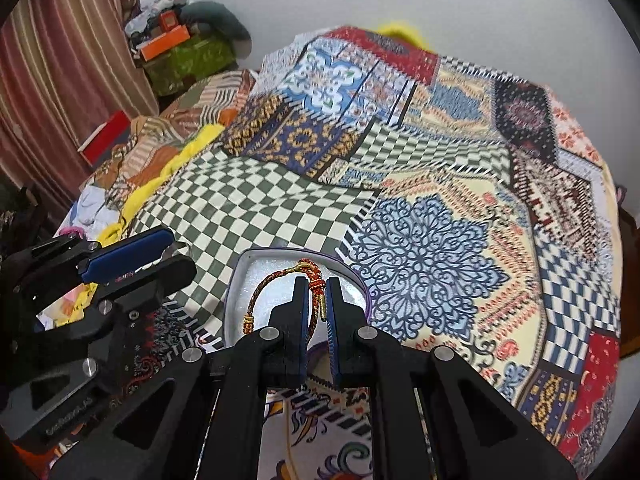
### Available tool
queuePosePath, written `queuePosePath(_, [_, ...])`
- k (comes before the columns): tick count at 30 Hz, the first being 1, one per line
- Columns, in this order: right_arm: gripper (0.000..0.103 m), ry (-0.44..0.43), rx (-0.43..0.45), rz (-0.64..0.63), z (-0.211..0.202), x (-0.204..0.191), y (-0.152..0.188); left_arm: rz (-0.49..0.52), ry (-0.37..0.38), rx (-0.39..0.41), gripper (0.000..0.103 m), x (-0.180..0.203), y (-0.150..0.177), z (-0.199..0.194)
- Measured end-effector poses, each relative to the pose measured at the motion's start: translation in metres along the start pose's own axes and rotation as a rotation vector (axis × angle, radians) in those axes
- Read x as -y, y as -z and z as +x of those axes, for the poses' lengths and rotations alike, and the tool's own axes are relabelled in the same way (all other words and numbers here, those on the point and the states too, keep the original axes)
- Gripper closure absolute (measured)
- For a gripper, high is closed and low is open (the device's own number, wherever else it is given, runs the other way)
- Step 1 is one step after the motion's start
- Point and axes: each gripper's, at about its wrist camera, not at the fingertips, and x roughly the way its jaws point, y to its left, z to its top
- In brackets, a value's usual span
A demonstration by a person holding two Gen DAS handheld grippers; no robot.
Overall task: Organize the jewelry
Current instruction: 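Carry both pieces into the purple heart tin and open both tools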
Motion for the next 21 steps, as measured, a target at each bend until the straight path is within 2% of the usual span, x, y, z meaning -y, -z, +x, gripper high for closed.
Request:
queuePosePath(5, [0.096,-0.023,-0.076,-0.025,0.015,0.003,-0.003,-0.001,0.04,-0.048,0.082,-0.002,0.001,0.015])
queuePosePath(9, [0.096,-0.04,-0.101,-0.027,0.017,0.003,-0.003,0.0,0.074,-0.081,0.082,-0.001,0.003,0.026])
queuePosePath(21, [0.089,-0.021,-0.078,-0.008,0.005,0.014,-0.006,0.007,0.101,-0.123,0.082,0.007,0.003,0.046])
